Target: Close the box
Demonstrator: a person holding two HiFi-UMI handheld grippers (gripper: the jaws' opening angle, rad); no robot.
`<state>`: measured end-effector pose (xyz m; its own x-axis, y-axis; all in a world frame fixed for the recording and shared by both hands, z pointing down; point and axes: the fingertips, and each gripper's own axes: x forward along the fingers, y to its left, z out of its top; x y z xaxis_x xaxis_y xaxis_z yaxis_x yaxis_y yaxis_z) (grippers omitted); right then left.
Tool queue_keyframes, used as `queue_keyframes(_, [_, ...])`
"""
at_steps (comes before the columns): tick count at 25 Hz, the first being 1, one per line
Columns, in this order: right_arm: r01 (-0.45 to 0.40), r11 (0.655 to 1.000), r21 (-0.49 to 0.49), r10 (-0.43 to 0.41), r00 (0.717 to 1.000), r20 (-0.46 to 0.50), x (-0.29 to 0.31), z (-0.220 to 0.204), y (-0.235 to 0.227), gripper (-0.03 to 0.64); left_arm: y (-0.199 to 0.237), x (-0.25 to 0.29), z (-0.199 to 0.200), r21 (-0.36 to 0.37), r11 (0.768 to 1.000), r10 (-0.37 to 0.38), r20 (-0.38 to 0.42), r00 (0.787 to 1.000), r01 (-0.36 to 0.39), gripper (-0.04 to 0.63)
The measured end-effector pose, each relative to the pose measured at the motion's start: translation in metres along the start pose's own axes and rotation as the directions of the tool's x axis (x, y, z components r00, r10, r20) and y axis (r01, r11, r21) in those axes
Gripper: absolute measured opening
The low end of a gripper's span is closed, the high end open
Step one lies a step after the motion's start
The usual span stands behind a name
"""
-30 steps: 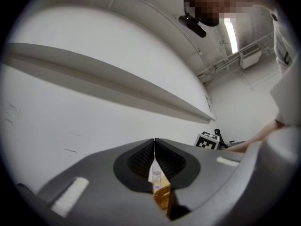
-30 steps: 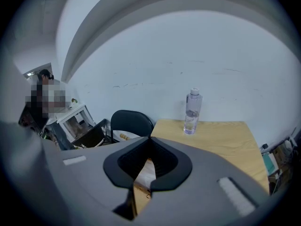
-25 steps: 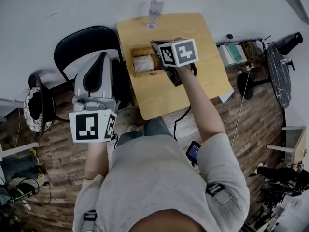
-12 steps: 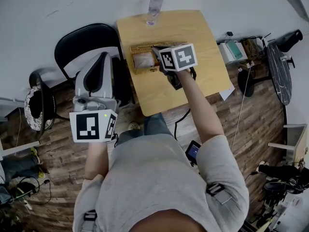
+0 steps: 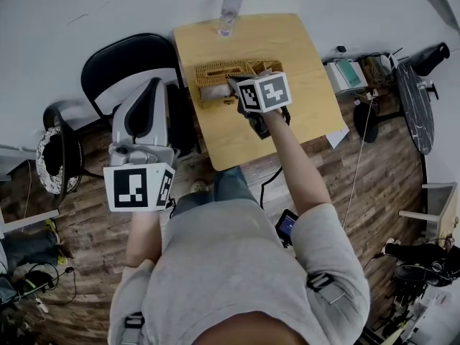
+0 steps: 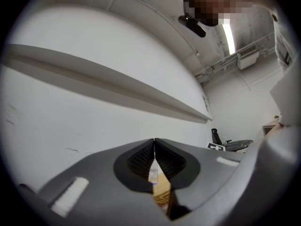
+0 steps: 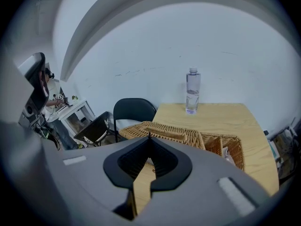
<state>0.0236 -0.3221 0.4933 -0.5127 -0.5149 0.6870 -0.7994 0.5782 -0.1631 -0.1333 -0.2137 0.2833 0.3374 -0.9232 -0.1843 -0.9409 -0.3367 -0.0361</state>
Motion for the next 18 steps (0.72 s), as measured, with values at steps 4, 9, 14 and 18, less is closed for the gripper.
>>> queue_keyframes(4, [0.004, 1.000, 0.009, -0.004, 1.000, -0.016, 0.003, -0.012, 0.000, 0.014, 0.001, -0.002, 0.000, 0.001, 1.000, -0.001, 0.000, 1.000, 0.001, 0.060])
queue_keyframes(9, [0.010, 1.000, 0.023, -0.009, 0.999, -0.038, 0.009, -0.027, 0.000, 0.014, 0.002, -0.004, 0.000, 0.005, 1.000, -0.004, -0.004, 1.000, 0.004, 0.060])
queue_keyframes(14, [0.016, 0.999, 0.030, -0.015, 0.999, -0.050, 0.016, -0.036, 0.000, 0.014, 0.004, -0.006, -0.001, 0.008, 1.000, 0.000, -0.008, 1.000, 0.000, 0.058])
queue_keyframes(18, [0.025, 0.999, 0.033, -0.022, 0.998, -0.064, 0.020, -0.044, -0.001, 0.014, 0.005, -0.009, -0.001, 0.010, 1.000, 0.002, -0.010, 1.000, -0.002, 0.058])
